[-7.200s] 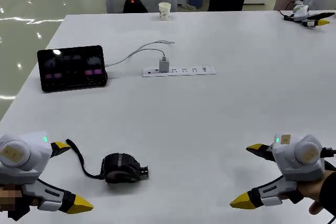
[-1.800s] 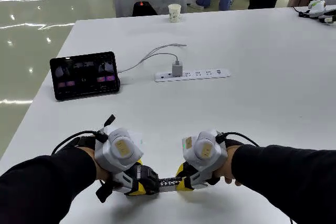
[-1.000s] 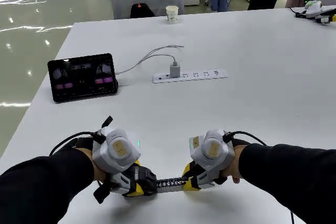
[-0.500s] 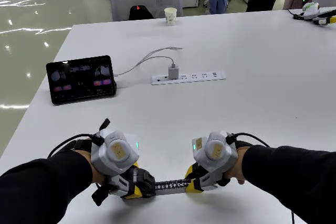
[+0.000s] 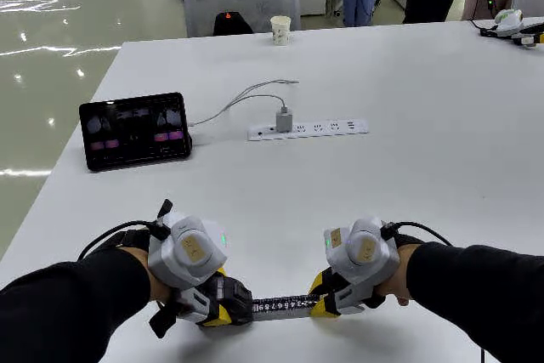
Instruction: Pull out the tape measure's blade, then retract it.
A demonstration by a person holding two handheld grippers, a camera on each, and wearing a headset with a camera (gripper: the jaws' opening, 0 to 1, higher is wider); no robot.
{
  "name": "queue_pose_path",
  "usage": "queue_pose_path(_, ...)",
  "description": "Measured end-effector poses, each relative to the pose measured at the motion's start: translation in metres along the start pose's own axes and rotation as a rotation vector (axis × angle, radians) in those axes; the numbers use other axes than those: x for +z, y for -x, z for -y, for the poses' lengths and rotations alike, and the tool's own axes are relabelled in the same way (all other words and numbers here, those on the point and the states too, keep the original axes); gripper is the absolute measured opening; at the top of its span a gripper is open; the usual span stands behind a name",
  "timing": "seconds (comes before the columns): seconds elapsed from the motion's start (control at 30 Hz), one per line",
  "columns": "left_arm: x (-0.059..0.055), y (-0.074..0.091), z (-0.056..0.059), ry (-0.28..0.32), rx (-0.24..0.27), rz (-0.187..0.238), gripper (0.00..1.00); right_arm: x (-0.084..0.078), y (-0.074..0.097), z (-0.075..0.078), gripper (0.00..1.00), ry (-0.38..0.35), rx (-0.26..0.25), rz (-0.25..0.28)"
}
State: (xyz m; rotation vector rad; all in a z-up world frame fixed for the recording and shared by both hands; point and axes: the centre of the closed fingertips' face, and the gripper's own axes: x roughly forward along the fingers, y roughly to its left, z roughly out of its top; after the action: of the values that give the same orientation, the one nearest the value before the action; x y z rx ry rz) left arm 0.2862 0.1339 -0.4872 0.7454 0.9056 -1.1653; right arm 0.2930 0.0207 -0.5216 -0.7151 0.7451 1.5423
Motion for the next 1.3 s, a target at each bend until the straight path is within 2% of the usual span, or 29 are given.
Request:
queue_pose_path(0.37, 0.000, 0.001, -0.001, 0.002, 0.002, 0.010, 0.31, -0.005, 0.005, 0.002, 0.11, -0.004, 0.005, 0.003)
queue_pose_path(1.3, 0.002, 0.000, 0.001, -0.005, 0.009, 0.015, 0.31, -0.034, 0.028, 0.000, 0.11, -0.030, -0.023, -0.002)
